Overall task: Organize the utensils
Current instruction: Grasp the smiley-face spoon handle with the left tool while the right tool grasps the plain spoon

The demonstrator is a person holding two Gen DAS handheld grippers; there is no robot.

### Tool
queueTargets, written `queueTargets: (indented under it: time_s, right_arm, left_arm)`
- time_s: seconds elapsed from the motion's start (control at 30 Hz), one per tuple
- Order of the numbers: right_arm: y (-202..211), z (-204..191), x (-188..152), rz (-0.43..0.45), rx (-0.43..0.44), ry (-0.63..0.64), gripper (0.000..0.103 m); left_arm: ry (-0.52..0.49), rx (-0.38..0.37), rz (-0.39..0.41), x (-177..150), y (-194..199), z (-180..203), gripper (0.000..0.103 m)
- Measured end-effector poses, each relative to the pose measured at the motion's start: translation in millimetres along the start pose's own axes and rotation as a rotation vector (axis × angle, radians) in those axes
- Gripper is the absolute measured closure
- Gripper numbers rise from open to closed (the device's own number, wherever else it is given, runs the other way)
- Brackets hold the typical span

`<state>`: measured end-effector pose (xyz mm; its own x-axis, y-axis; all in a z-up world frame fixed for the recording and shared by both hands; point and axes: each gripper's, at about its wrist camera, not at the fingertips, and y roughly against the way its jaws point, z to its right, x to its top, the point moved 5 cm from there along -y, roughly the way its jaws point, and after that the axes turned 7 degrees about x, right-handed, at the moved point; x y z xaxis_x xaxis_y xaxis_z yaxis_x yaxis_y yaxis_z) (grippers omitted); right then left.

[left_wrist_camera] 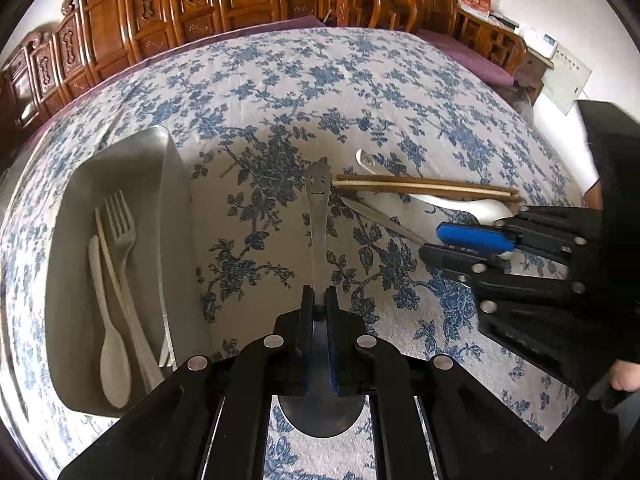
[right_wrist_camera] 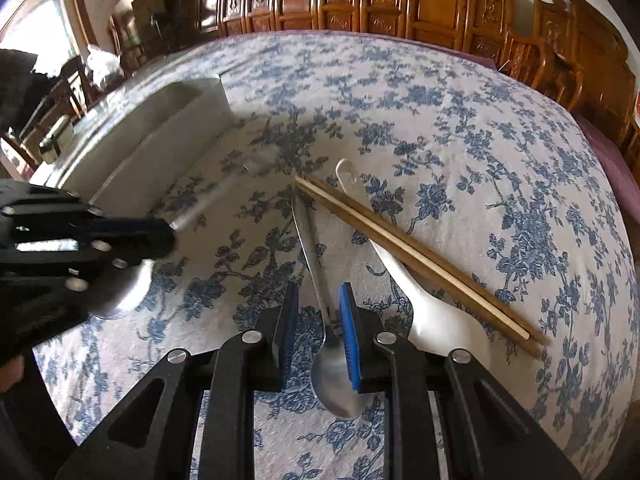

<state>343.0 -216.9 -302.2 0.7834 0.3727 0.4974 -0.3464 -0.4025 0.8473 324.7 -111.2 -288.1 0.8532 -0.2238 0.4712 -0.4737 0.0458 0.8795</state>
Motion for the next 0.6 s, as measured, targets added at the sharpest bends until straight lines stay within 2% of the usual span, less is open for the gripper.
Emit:
queueTargets:
  time_s: [0.3, 0.37, 0.43, 0.6]
  right_arm:
    - [-3, -3, -1, -0.098, -0.047, 0.038, 0.081]
    - [-3, -5, -2, -0.116, -0.058, 0.039, 0.085]
    - [-3, -8, -4, -0.133, -0.057, 0.050, 0.098]
    - [2, -11, -13, -0.159, -0.054, 0.049, 0.099]
  left_arm:
    - [0.012, -0.009, 0.040, 1, 20, -7, 0.098]
    - [0.015, -0.010, 0.046, 1, 24, -8, 0.098]
    - [0.017, -0.011, 0.054, 1, 29, -9, 0.098]
    - [0.020, -0.015, 0.074, 0, 43, -10, 0.098]
